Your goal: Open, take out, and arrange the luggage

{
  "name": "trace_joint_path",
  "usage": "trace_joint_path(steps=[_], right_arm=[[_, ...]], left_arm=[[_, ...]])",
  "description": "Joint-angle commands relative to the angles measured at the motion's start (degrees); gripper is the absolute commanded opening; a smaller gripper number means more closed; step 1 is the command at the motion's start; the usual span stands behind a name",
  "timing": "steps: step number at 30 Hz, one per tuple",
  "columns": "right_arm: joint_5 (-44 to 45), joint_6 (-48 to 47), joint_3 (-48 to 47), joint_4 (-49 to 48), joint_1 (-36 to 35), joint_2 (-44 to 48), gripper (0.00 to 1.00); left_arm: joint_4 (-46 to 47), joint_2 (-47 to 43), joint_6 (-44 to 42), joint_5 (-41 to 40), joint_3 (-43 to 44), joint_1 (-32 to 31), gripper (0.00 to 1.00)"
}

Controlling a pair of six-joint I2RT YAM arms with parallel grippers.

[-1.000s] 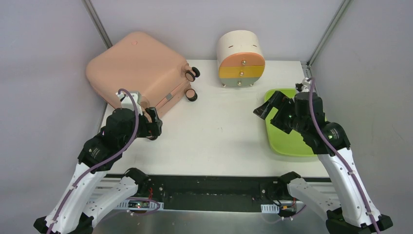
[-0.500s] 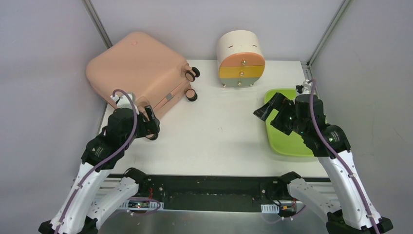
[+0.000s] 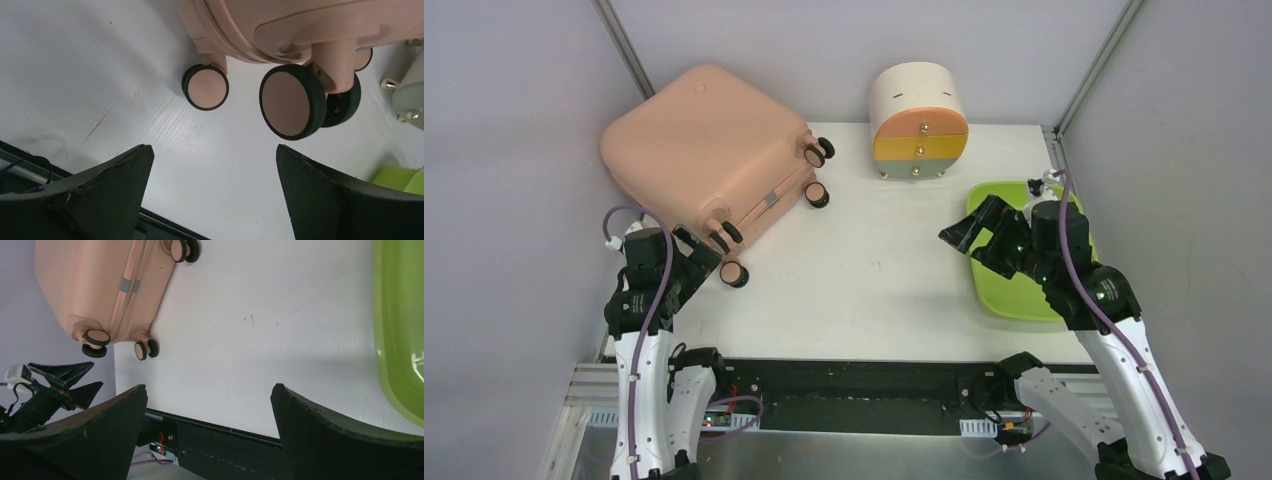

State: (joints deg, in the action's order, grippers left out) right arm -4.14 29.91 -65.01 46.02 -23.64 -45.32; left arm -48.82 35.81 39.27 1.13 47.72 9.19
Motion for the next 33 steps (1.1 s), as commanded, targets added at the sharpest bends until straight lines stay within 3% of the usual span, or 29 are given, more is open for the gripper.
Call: trace_joint_path(steps=[1,8,15,23,27,33], right_arm=[[-5.26,1.15,1.48,-11.88,-1.74,-2.52,0.98],[9.64,-4.20,-9.27,-20.52,-15.83,-20.04,0.95],[10.83,-7.30,-27.76,-27.00,-26.79,-45.70,0.93],[13.13,-19.32,-52.69,-26.69,-36.12,-69.13,0.93],[8.14,-20.90,-55.74,-29.77,-37.65,-74.60,0.94],[0.16,-23.64,-52.15,-36.80,-38.53,-76.45,0.94]], left_arm=[[0.33,0.14,7.35,-4.55,-1.04,2.40,0.99],[0.19,-2.48,6.14,-17.01,1.58,2.85,0.95],[-0.20,-4.72,-1.49,-20.18,5.72,2.83,0.92],[-0.46,-4.26,-3.49,-22.33,4.33,2.84,0.94],[-0.49,-4.56,-3.41,-21.86,2.63,2.85,0.96],[-0.55,-4.78,-4.01,-22.80,1.99,2.85,0.95]])
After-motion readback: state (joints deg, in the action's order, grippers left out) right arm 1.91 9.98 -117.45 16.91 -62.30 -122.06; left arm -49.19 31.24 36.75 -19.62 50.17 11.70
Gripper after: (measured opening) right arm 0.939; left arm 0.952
